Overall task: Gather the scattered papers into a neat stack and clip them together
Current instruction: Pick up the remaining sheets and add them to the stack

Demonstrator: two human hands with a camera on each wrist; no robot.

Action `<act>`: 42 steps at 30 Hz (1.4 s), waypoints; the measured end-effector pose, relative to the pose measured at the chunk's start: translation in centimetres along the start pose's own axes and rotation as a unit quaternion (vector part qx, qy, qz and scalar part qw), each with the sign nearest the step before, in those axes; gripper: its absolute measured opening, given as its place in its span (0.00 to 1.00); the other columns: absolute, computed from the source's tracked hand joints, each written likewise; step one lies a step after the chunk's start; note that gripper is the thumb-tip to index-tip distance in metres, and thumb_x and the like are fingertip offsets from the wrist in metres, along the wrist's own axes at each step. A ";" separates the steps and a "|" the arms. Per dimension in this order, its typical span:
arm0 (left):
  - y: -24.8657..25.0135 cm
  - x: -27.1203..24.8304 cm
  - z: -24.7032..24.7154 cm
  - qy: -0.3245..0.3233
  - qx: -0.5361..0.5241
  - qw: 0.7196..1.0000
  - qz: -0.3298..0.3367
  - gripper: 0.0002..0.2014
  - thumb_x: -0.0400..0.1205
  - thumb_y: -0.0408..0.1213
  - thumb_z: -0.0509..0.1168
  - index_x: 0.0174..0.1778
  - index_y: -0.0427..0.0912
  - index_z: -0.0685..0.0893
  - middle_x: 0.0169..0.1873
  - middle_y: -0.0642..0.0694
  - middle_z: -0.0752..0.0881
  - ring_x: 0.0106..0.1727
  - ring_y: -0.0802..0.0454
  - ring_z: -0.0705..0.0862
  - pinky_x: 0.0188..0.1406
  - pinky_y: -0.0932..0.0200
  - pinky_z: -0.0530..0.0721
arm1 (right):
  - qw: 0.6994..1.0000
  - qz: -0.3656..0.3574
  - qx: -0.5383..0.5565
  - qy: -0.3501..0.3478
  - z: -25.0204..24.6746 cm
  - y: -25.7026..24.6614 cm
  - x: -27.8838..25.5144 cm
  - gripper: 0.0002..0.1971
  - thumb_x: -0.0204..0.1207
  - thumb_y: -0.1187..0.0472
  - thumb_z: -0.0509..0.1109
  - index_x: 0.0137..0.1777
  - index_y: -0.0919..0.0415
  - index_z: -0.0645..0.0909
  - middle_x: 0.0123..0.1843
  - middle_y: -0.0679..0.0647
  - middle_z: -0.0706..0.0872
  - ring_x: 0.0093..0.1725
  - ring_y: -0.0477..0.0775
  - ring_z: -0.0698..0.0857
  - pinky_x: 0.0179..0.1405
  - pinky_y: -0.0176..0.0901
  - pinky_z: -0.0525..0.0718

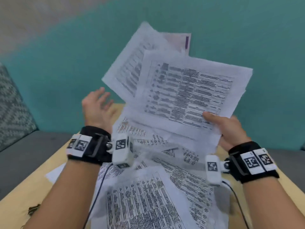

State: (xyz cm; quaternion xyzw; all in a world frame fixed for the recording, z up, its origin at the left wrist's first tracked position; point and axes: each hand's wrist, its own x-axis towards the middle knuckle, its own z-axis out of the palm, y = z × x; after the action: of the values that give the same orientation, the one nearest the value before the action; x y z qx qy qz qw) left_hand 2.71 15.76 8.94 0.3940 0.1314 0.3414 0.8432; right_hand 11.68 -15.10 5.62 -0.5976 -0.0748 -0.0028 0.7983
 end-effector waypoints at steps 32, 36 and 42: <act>-4.2 3.2 -4.3 -0.124 0.325 0.937 -0.014 0.15 0.77 0.18 0.73 0.51 0.43 0.91 0.49 0.46 0.96 0.53 0.44 0.94 0.60 0.42 0.89 | 0.987 -0.040 -0.153 -0.035 -2.4 2.8 0.8 0.15 0.72 0.74 0.77 0.53 0.56 0.90 0.54 0.53 0.94 0.57 0.59 0.91 0.63 0.62 0.85; -4.6 2.9 -3.2 -0.091 0.362 0.927 0.026 0.25 0.77 0.25 0.77 0.66 0.47 0.79 0.65 0.46 0.86 0.64 0.46 0.86 0.65 0.47 0.82 | 0.992 -0.038 -0.115 0.019 -1.4 3.0 0.9 0.11 0.75 0.71 0.76 0.52 0.57 0.89 0.52 0.53 0.94 0.54 0.56 0.92 0.62 0.58 0.87; -3.8 1.8 -1.1 -0.046 0.315 0.947 0.035 0.49 0.76 0.43 0.80 0.88 0.50 0.57 0.87 0.43 0.61 0.76 0.51 0.69 0.71 0.51 0.66 | 0.993 0.054 0.054 0.090 -0.2 2.6 1.4 0.13 0.73 0.71 0.78 0.58 0.68 0.86 0.58 0.66 0.91 0.57 0.68 0.90 0.61 0.66 0.86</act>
State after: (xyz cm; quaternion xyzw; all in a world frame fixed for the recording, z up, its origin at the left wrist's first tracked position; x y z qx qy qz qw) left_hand 5.29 15.88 5.38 0.6589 0.1794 0.2938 0.6688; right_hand 13.30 -14.45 3.19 -0.5542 0.0296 -0.0095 0.8318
